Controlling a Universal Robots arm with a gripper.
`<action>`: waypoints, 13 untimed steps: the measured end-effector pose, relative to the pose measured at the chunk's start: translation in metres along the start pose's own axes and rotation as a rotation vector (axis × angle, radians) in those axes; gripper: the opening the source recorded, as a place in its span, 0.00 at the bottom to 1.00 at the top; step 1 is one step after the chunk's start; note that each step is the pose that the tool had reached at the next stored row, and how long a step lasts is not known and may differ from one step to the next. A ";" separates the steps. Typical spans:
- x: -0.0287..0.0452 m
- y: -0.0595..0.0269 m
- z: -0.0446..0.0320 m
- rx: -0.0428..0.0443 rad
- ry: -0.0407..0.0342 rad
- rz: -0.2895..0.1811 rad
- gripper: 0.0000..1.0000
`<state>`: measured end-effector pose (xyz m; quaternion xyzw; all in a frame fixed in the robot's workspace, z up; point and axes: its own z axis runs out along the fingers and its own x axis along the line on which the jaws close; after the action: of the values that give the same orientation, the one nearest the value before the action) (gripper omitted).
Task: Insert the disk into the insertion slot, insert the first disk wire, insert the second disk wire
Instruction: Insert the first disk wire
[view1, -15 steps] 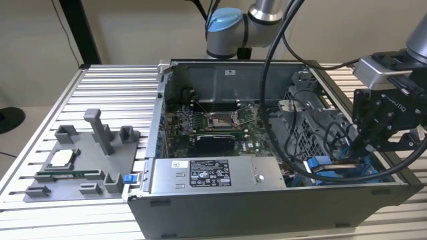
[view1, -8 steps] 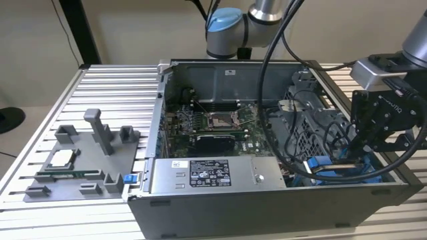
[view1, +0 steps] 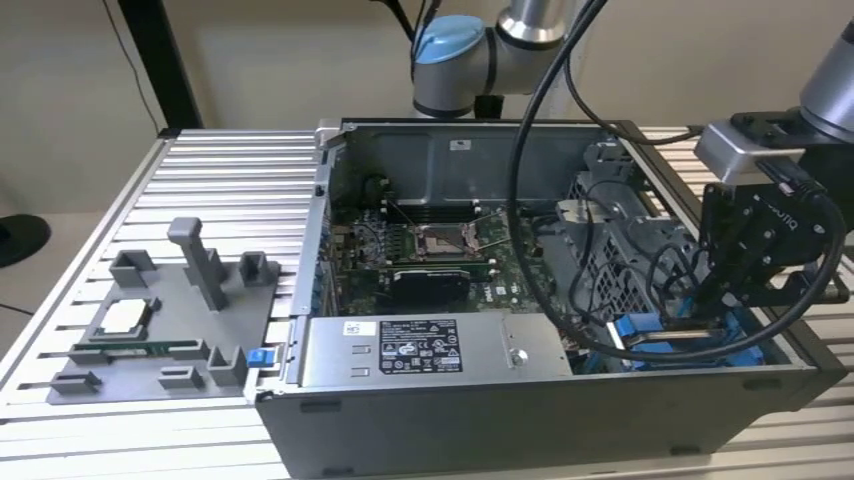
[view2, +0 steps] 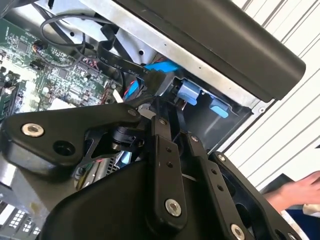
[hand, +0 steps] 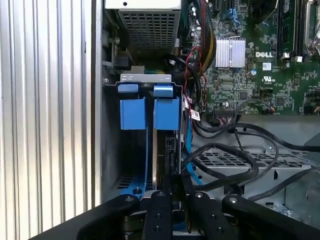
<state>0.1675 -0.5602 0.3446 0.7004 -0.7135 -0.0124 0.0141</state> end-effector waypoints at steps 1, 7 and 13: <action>0.0003 0.0000 0.0001 -0.0001 -0.0010 0.001 0.00; 0.0033 0.0000 0.0005 -0.0004 -0.0026 0.007 0.00; 0.0033 0.0004 0.0066 -0.0020 -0.0021 0.023 0.00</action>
<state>0.1669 -0.5635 0.3380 0.6922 -0.7214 -0.0137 0.0142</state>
